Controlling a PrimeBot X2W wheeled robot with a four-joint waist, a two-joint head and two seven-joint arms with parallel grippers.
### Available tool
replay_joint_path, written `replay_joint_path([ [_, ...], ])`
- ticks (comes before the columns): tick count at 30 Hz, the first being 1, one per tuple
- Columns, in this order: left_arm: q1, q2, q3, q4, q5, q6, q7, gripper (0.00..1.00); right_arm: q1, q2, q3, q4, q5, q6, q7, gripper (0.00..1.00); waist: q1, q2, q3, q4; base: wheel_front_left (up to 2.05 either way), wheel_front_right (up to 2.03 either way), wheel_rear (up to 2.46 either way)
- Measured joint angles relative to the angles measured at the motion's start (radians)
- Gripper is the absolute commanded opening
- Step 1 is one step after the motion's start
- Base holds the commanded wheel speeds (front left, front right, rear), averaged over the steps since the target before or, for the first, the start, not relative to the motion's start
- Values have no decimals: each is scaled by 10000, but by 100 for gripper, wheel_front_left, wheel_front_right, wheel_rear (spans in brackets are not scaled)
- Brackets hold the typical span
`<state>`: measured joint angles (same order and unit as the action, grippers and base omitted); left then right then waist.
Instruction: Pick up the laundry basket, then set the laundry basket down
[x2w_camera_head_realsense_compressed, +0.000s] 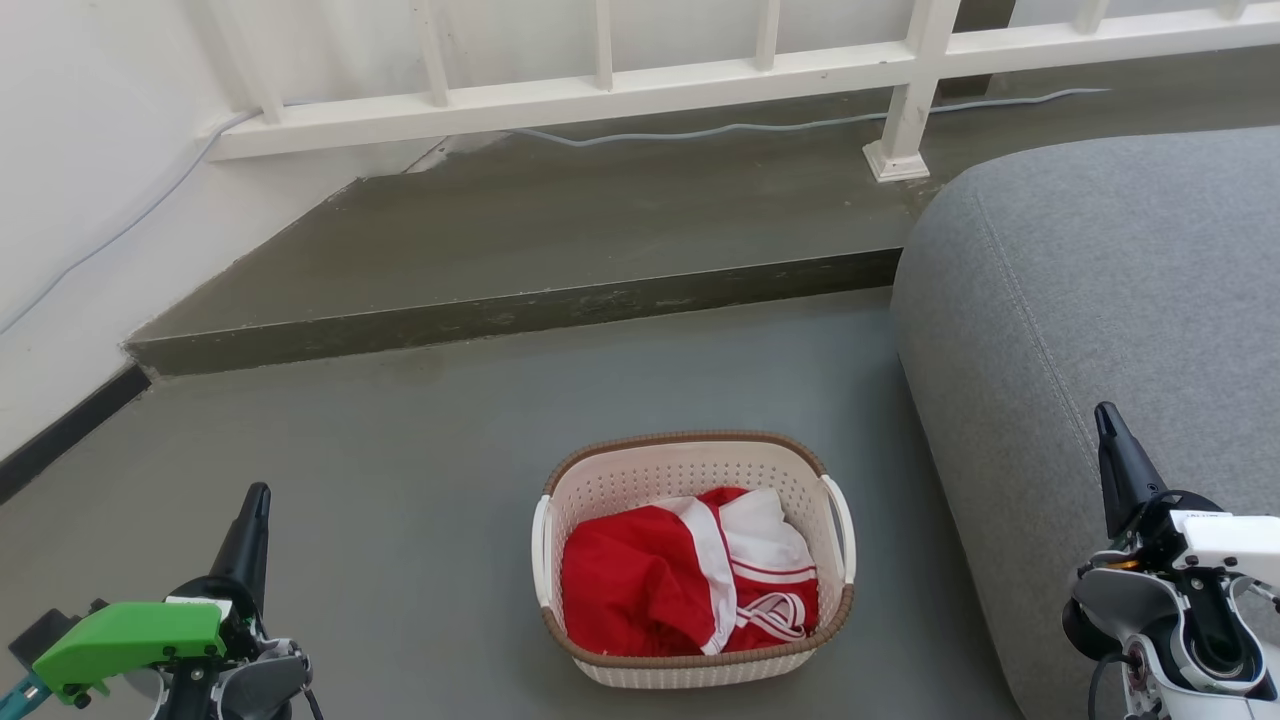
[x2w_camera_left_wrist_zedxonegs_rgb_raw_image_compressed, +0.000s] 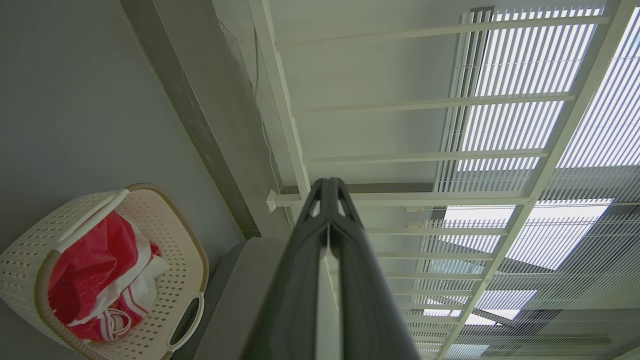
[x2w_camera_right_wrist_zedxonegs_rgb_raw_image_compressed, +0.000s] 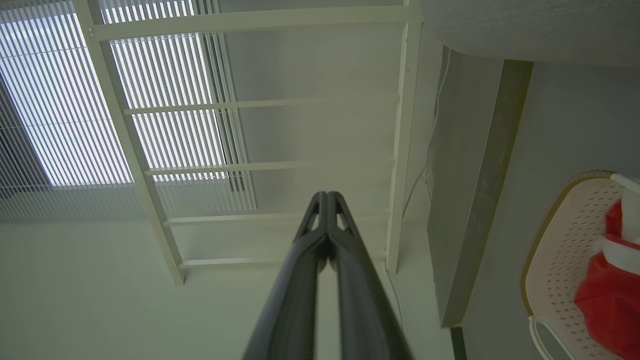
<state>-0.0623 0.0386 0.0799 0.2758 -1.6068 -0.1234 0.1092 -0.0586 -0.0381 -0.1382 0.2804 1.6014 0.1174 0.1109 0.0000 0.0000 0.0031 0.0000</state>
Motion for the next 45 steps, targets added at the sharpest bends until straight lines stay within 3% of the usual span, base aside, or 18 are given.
replay_joint_path([
  [22, 0, 0, 0, 0, 0, 0, 0, 0, 0, 0, 0, 0, 0, 0, 0, 0, 0, 0, 0, 0, 0, 0, 0],
  [23, 1, -2, -2, 12, 0, 2, 0, 100, 2, 4, 0, 12, 0, -2, 0, 100, 0, 0, 0, 0, 0, 0, 0],
  [29, 409, -245, -123, 535, 0, 6, -4, 100, 537, 265, 21, 518, 0, -46, -2, 100, 1, 0, 3, -1, 0, 0, 0],
  [45, 409, -232, -401, 180, 167, 6, -520, 100, 515, 251, 226, 35, -278, -44, -332, 100, 1, 0, 55, 46, 0, 0, 0],
])
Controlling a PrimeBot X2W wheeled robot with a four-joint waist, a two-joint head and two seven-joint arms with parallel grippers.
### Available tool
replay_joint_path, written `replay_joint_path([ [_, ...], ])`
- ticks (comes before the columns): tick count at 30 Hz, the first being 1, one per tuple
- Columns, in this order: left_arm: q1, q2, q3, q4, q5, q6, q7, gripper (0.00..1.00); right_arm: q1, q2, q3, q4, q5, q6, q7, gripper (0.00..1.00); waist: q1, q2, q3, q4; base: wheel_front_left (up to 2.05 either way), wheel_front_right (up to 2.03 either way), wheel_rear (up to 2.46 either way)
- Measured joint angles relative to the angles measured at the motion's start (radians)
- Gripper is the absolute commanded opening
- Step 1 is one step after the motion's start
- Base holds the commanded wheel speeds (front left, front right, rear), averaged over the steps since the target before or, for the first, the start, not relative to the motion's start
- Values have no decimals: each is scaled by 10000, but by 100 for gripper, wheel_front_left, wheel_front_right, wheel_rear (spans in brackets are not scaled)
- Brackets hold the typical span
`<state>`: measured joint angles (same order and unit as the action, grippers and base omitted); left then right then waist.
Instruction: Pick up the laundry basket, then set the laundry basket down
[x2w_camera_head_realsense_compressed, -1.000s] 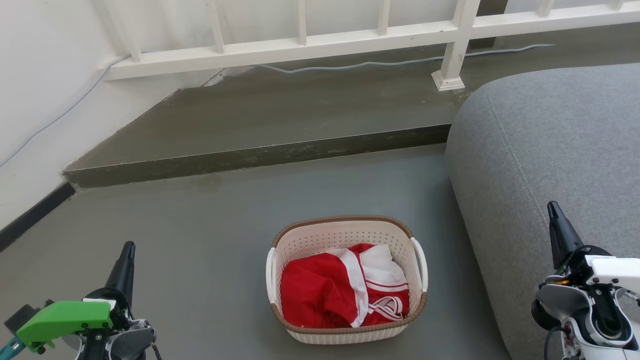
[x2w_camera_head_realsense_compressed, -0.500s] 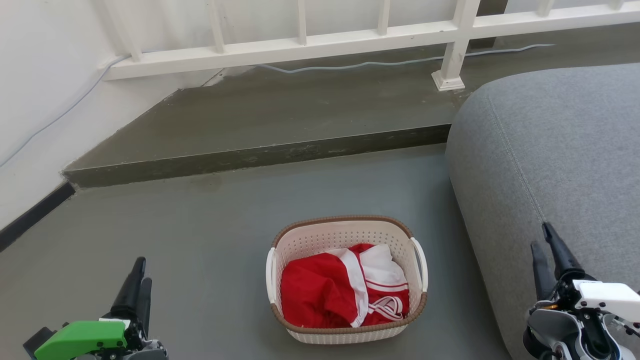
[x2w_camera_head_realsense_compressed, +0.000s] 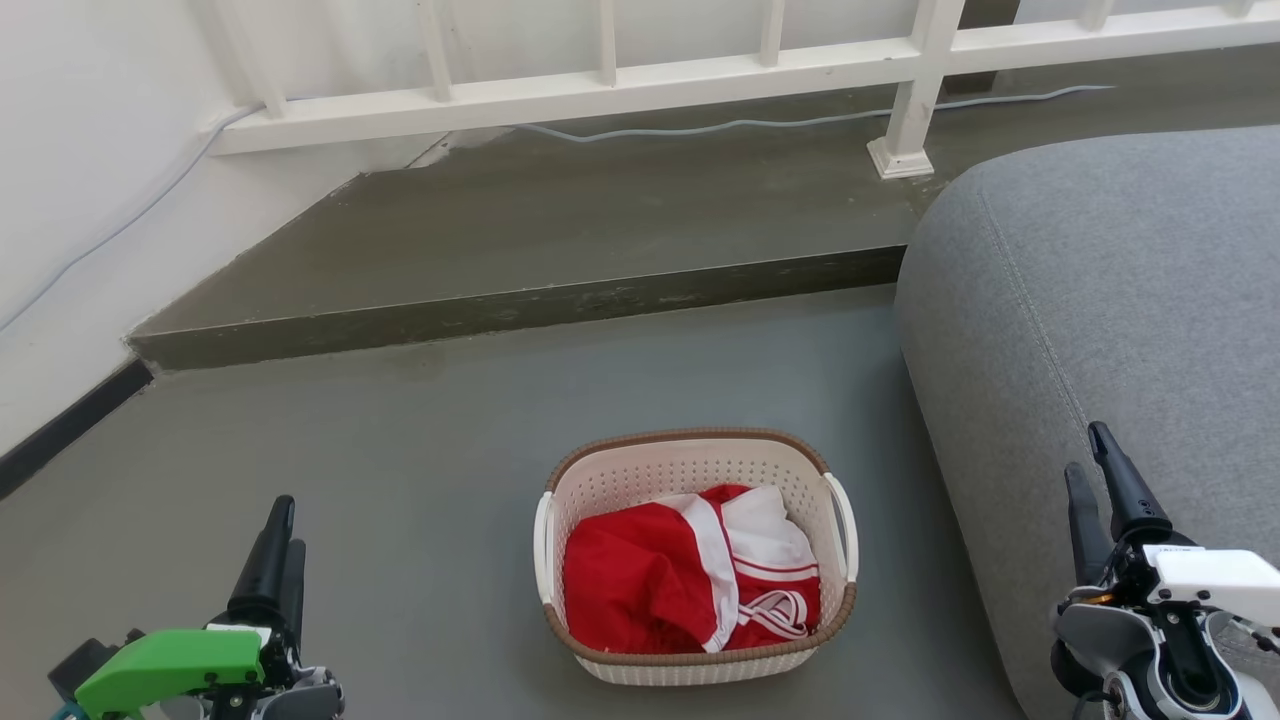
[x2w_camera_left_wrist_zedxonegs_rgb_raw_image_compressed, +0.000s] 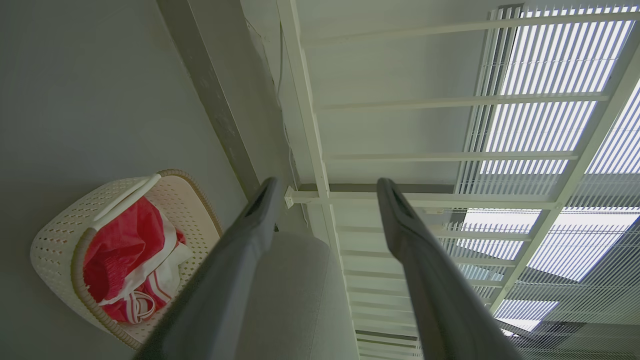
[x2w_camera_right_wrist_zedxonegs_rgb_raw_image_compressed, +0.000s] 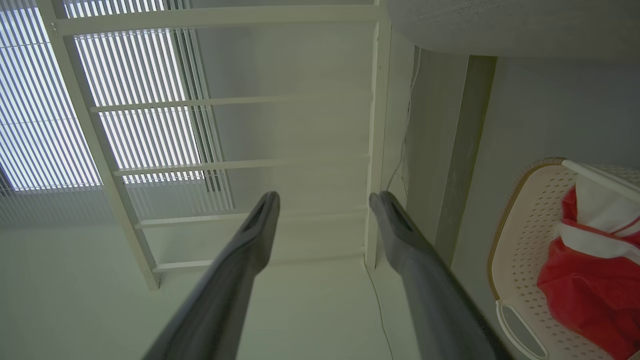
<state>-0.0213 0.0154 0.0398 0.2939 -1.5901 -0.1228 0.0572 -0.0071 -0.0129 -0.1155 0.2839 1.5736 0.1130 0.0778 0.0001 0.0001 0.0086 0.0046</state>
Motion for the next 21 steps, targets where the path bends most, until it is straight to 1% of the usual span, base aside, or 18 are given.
replay_joint_path([
  [5, -22, 12, -142, -169, 407, 0, -211, 100, -16, -182, 194, -211, -389, 0, -228, 100, 0, 0, 19, 18, 0, 0, 0],
  [10, -57, 42, -382, -355, 709, 0, -376, 100, -40, -224, 443, -376, -698, 0, -437, 100, 0, 0, 29, 32, 0, 0, 0],
  [13, -112, 104, -516, -464, 1200, 0, -543, 100, -50, -384, 692, -523, -1120, 0, -616, 100, 0, 0, 32, 42, 0, 0, 0],
  [16, -133, 182, -650, -485, 1383, 0, -608, 100, -51, -466, 802, -556, -1250, 2, -702, 100, 0, 0, 34, 46, 0, 0, 0],
  [21, -229, 330, -784, -548, 2169, 0, -777, 100, -55, -566, 1087, -644, -1760, 2, -934, 100, 0, 0, 38, 59, 0, 0, 0],
])
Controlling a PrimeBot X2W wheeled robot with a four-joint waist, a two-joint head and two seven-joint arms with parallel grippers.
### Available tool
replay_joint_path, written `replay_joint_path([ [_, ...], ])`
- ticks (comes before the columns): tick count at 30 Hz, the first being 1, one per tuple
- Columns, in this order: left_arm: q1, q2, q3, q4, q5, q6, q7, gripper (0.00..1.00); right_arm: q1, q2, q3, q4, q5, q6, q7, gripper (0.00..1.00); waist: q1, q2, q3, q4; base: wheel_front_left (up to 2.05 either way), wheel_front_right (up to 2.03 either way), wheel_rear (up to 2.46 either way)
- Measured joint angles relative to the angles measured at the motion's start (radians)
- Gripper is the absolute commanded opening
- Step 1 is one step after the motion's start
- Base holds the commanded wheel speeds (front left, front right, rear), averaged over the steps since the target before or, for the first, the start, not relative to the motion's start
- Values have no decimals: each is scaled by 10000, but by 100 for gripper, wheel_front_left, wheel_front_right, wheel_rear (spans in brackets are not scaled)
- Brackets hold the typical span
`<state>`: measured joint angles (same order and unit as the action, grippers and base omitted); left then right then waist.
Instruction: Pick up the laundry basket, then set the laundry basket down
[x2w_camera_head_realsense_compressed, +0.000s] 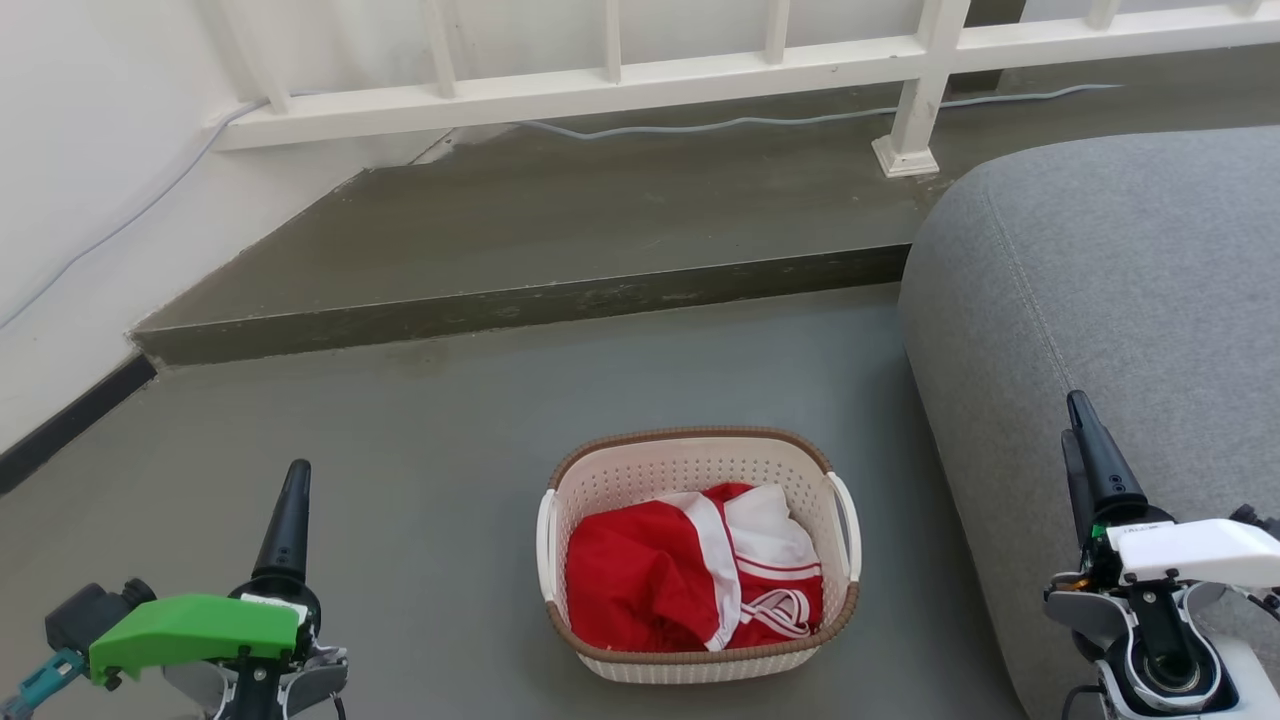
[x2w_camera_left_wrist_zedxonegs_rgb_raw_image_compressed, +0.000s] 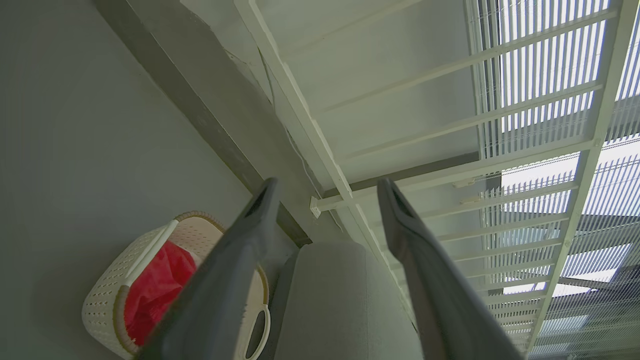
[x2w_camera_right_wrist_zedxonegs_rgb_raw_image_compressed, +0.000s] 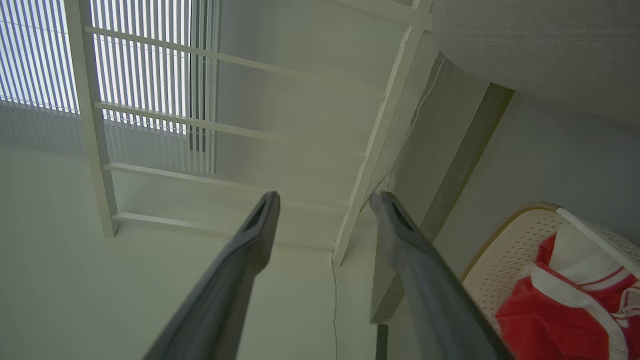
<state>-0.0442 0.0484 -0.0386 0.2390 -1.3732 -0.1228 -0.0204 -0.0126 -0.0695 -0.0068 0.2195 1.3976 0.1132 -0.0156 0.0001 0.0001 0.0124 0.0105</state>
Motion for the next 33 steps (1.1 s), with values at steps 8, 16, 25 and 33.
replay_joint_path([
  [8, -26, 44, -157, -184, 1532, -2, -291, 100, -74, -401, 445, -92, -1277, 4, -293, 100, 0, 0, 11, 38, 0, 0, 0],
  [16, -38, 159, -428, -217, 3285, -2, -550, 100, -245, -560, 686, -232, -2581, 6, -585, 100, 0, 0, 25, 67, 0, 0, 0],
  [25, -225, 263, -731, -309, 5287, 123, -876, 100, -309, -754, 1081, -337, -4347, 8, -905, 100, 0, 0, 48, 99, 0, 0, 0],
  [33, -244, 253, -1028, -495, 6826, 322, -1164, 100, -421, -890, 1306, -370, -5823, 8, -1174, 100, 0, 0, 78, 141, 0, 0, 0],
])
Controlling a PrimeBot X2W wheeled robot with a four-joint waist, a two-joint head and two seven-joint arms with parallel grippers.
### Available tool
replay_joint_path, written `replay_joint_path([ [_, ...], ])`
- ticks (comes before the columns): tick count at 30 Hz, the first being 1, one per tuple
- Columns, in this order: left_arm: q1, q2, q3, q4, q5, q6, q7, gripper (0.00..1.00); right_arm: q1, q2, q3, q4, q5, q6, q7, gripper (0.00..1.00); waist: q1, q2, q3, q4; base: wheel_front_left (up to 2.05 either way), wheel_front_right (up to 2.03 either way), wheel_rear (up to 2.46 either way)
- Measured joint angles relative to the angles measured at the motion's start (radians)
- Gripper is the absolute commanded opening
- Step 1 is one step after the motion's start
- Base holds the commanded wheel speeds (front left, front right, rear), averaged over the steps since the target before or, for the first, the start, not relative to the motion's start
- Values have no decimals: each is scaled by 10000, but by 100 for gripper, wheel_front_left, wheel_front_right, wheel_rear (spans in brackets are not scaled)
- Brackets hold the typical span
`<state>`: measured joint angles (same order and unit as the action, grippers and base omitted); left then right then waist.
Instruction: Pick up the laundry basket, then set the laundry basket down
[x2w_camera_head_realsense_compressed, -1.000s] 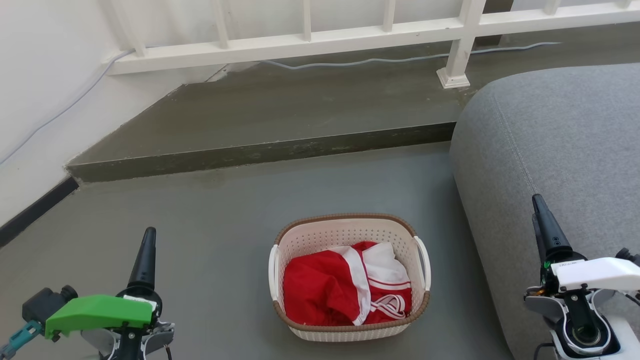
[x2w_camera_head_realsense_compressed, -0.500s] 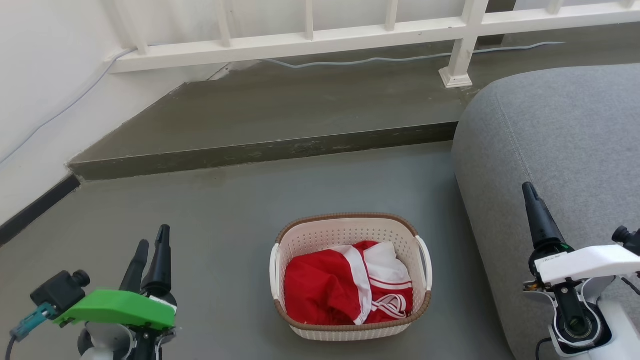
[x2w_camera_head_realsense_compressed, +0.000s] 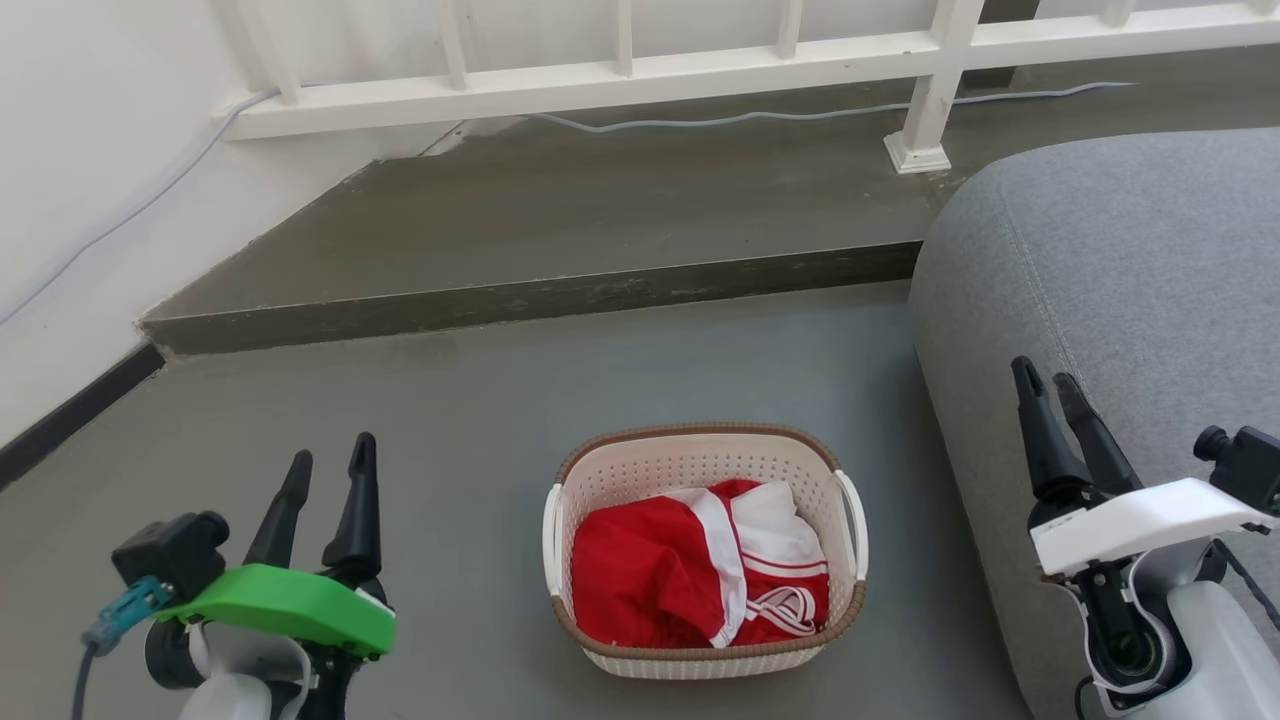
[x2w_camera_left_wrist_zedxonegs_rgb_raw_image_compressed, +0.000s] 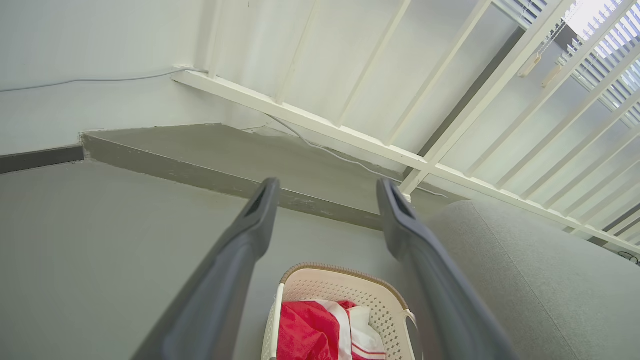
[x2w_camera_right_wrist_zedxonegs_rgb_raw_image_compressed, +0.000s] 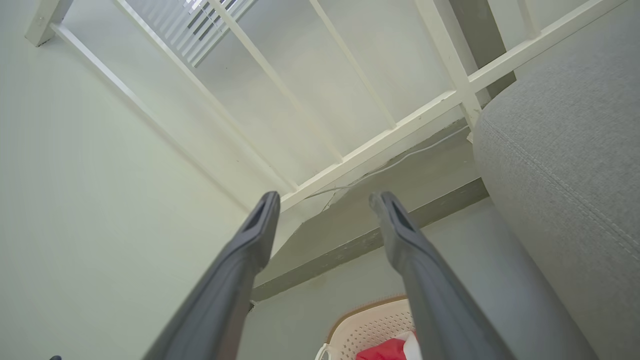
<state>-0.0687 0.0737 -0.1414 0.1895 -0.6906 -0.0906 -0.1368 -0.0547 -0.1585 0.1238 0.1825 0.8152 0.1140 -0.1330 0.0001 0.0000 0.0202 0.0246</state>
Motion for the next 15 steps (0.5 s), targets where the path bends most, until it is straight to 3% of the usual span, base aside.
replay_joint_path([
  [15, -152, -119, -355, -54, 2249, 163, -537, 100, -7, -4, 313, -75, -2295, -6, -529, 100, 0, 0, 36, 91, 0, 0, 0],
])
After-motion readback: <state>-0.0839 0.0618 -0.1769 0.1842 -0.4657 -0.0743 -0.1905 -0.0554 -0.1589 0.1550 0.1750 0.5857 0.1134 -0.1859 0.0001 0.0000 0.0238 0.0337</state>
